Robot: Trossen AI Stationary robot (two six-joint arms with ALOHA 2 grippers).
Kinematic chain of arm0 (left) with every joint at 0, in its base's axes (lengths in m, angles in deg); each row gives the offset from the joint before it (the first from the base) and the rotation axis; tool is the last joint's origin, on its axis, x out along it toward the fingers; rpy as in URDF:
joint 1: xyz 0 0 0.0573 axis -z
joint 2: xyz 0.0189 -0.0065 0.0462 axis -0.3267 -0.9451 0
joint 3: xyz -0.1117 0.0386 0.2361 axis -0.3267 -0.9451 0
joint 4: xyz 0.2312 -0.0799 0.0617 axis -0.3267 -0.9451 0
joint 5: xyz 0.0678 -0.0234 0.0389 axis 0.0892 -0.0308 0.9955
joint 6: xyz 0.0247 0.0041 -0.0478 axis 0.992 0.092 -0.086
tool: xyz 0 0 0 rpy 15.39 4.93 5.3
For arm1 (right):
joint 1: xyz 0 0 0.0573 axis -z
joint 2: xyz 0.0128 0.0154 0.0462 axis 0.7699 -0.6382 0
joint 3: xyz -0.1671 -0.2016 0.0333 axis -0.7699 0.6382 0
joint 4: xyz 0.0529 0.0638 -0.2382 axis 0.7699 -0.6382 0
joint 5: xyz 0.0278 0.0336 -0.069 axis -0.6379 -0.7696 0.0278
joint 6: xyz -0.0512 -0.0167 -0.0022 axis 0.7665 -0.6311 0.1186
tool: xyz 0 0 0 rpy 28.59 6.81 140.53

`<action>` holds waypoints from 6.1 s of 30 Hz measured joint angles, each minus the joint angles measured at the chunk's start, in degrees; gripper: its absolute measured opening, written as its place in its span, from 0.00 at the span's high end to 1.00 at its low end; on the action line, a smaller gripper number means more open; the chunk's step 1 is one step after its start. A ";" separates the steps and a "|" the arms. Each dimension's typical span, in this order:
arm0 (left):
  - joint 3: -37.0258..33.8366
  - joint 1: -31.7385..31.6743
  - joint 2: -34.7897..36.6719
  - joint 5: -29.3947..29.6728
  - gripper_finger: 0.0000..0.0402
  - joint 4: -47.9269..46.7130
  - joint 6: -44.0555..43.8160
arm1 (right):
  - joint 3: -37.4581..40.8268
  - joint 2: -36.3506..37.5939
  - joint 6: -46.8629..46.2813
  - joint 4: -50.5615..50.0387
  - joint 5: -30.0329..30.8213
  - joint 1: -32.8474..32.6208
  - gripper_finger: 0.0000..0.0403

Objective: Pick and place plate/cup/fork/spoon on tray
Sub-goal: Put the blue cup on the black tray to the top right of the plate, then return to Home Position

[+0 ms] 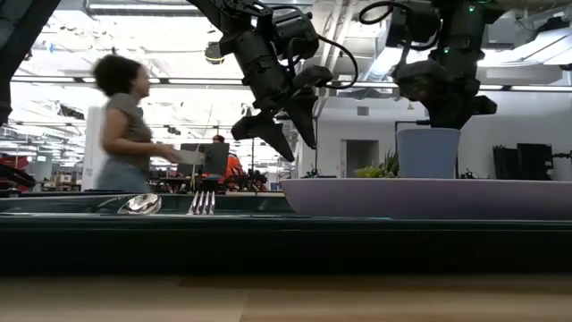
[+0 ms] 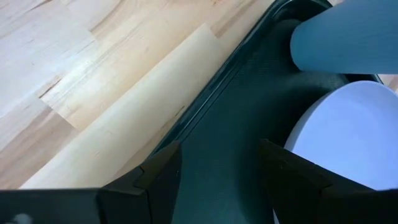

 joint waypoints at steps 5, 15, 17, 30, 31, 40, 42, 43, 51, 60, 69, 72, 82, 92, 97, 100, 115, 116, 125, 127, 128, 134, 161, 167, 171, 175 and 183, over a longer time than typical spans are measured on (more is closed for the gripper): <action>0.00 0.00 -0.01 0.00 0.51 0.00 0.00 | 0.00 0.00 0.29 0.12 -0.19 0.00 0.85; 0.00 0.00 -0.02 -0.03 0.51 0.02 -0.02 | 0.00 0.92 1.49 1.56 -1.30 0.50 0.72; 0.00 0.00 -0.02 -0.17 0.51 0.02 -0.28 | 0.00 2.04 1.65 2.17 -1.29 1.03 0.69; 0.00 -0.11 3.45 -1.16 0.51 3.95 -1.19 | 0.01 17.24 3.72 2.59 2.53 8.50 0.59; 0.00 -0.11 4.74 -1.10 0.51 5.19 -0.57 | 0.00 18.80 5.21 3.05 3.30 8.98 0.59; -0.02 2.98 21.98 5.84 0.51 14.38 24.19 | 0.02 36.29 24.37 7.40 8.29 10.07 0.61; -0.02 4.31 26.03 6.15 0.51 14.91 30.60 | 0.01 40.29 27.86 8.40 7.97 10.03 0.62; -0.04 4.90 27.87 6.44 0.51 13.70 33.21 | 0.00 42.28 29.42 8.46 7.91 10.03 0.63; -0.82 9.27 41.65 20.86 0.51 5.64 34.62 | 1.93 60.10 28.84 8.25 11.42 10.14 0.64; -30.94 10.21 62.40 23.08 0.51 30.30 30.42 | 19.30 74.54 32.03 24.37 3.24 8.86 0.63; -64.64 10.43 80.87 23.96 0.51 50.10 18.78 | 30.65 70.58 31.13 36.11 0.25 6.80 0.64; -72.03 10.43 87.29 24.38 0.51 54.02 16.73 | 33.97 71.52 30.94 37.71 0.20 6.02 0.64; -84.74 10.43 104.05 27.91 0.51 51.09 10.58 | 45.64 75.19 25.59 46.17 1.59 2.24 0.65; -84.72 10.45 109.92 33.03 0.51 40.96 12.04 | 53.46 74.95 24.60 56.32 3.73 -0.54 0.64; -84.72 10.45 109.33 34.19 0.51 40.96 12.35 | 53.48 75.17 25.50 56.52 7.47 -1.27 0.64; -84.72 10.45 109.33 34.56 0.51 40.95 12.15 | 53.48 74.95 25.49 56.24 7.51 -1.18 0.65; -84.74 10.45 109.33 34.54 0.51 40.96 11.78 | 53.55 74.97 25.63 56.05 7.54 -1.25 0.65; -84.74 10.45 109.33 34.53 0.51 40.96 11.78 | 53.55 74.97 25.64 56.04 7.54 -1.25 0.65; -84.74 10.45 109.33 34.53 0.51 40.94 11.78 | 53.59 74.97 25.63 55.89 7.61 -1.25 0.66; -84.76 10.45 109.33 34.53 0.51 40.95 11.78 | 53.59 74.97 25.63 55.88 7.63 -1.25 0.65; -84.76 10.45 109.33 34.53 0.51 40.96 11.78 | 53.60 74.97 25.63 55.87 7.63 -1.25 0.65; -84.76 10.45 109.33 34.53 0.51 40.96 11.78 | 53.62 74.97 25.63 55.85 7.65 -1.25 0.65; -84.78 10.44 109.33 34.51 0.51 40.96 11.78 | 53.66 74.99 25.63 55.82 7.65 -1.22 0.65; -84.78 10.44 109.31 34.51 0.51 40.95 11.78 | 53.66 74.99 25.63 55.82 7.65 -1.22 0.66; -84.78 10.43 109.31 34.51 0.51 40.94 11.78 | 53.66 74.99 25.63 55.82 7.65 -1.23 0.66; -84.78 10.44 109.31 34.51 0.51 40.96 11.78 | 53.66 74.99 25.63 55.82 7.65 -1.24 0.66; -84.78 10.44 109.33 34.51 0.51 40.96 11.78 | 53.66 74.99 25.63 55.82 7.65 -1.23 0.65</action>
